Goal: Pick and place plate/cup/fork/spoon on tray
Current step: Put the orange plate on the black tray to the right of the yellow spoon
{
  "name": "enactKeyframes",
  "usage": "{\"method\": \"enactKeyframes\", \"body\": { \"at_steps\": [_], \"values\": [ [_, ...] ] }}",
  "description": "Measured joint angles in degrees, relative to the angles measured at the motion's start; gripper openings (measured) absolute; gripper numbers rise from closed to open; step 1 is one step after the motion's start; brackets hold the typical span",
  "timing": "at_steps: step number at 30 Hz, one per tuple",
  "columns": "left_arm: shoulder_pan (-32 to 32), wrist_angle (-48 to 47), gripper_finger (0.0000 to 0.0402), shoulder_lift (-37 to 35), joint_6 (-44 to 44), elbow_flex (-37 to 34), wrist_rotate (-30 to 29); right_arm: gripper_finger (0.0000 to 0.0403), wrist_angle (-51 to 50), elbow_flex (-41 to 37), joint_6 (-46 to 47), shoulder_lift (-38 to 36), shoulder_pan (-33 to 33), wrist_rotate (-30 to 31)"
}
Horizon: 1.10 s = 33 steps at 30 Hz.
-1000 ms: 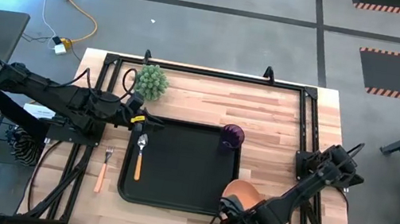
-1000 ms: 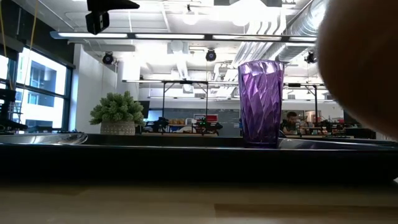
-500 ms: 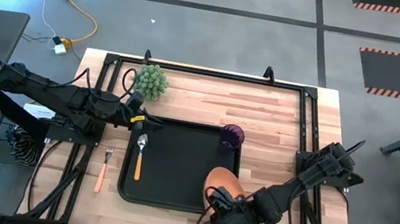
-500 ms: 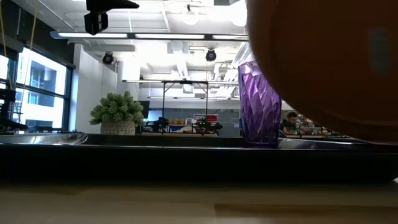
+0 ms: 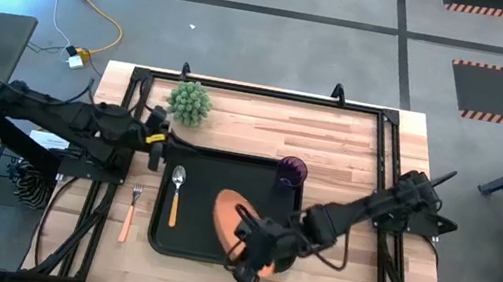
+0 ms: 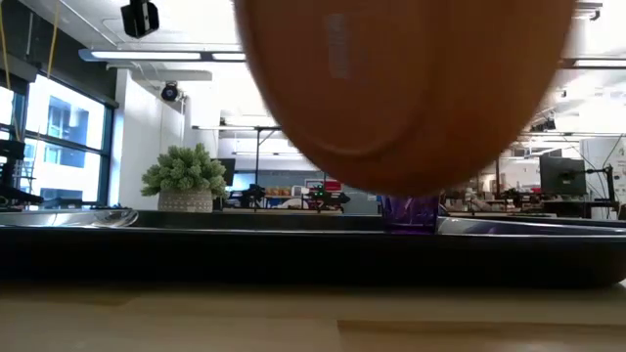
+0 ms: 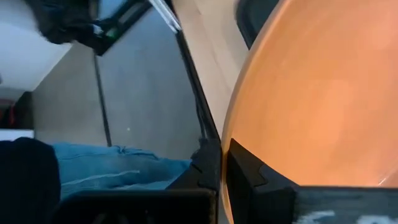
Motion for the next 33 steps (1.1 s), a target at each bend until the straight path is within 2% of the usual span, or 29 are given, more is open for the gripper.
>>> {"method": "enactKeyframes", "body": {
  "at_steps": [8, 15, 25, 33],
  "values": [
    [0.02, -0.04, 0.0085, -3.60, 0.06, 0.00, -2.22, 0.0000, 7.20, 0.00, -17.33, 0.00, -5.39, -3.63],
    [0.02, -0.04, 0.0085, -5.53, 0.03, 0.00, -5.36, 0.0000, 4.89, 0.00, -31.58, 0.00, -7.70, -4.54],
    [0.02, -0.07, 0.0085, -6.38, 0.04, 0.00, -15.25, 0.0000, -4.30, 0.00, -59.20, 0.00, -9.28, 1.26],
    [0.02, -0.16, 0.0085, -6.36, 0.03, 0.00, -16.50, 0.0000, -6.73, -0.04, -75.44, 4.30, -8.86, 3.57]
  ]
}}
